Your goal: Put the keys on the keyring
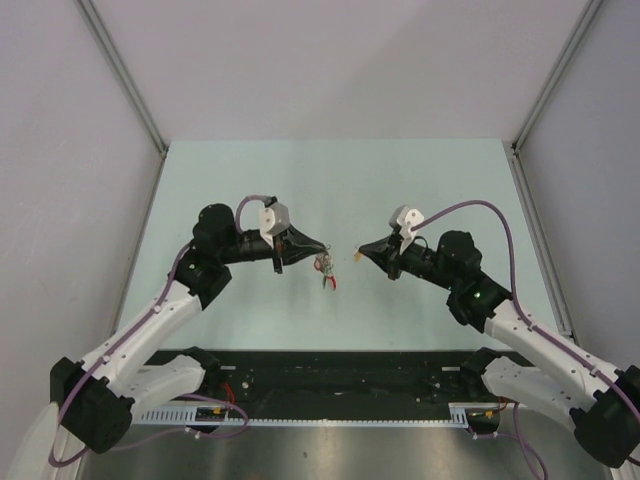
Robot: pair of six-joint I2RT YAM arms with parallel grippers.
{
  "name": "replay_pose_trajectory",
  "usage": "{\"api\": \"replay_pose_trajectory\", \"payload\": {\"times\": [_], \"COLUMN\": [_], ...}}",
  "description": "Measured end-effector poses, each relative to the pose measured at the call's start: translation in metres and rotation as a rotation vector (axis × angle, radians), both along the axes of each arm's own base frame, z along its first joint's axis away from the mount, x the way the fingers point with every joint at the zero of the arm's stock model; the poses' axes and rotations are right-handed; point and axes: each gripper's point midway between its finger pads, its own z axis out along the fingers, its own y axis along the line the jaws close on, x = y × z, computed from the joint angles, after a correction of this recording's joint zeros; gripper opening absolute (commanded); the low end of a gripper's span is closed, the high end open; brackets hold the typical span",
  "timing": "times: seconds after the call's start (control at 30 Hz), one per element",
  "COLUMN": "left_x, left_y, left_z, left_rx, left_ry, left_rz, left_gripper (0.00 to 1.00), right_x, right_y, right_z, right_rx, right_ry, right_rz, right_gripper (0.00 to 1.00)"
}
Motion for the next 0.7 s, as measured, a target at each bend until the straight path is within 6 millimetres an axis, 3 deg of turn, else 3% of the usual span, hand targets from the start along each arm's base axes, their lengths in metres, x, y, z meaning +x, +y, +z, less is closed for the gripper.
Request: {"api": "replay_pose_trajectory", "payload": {"times": [0.27,0.7], "left_x": [-0.015,-0.026], "left_y": [-0.003,-0.009], "left_z": [-0.013,-0.035], "left_rx": [0.039,0.068], "left_ry": [-0.016,0.035], "left_rz": [-0.119,-0.240], "left_gripper": [0.00,0.00], "right_x": [-0.051,-0.072], "right_y": [0.035,0.049], "right_z": [-0.005,0.008], "right_rx": [-0.053,-0.080], "right_ry": [-0.053,-0.141], "right_rz": [0.256,0.344], "right_gripper": [0.00,0.00]}}
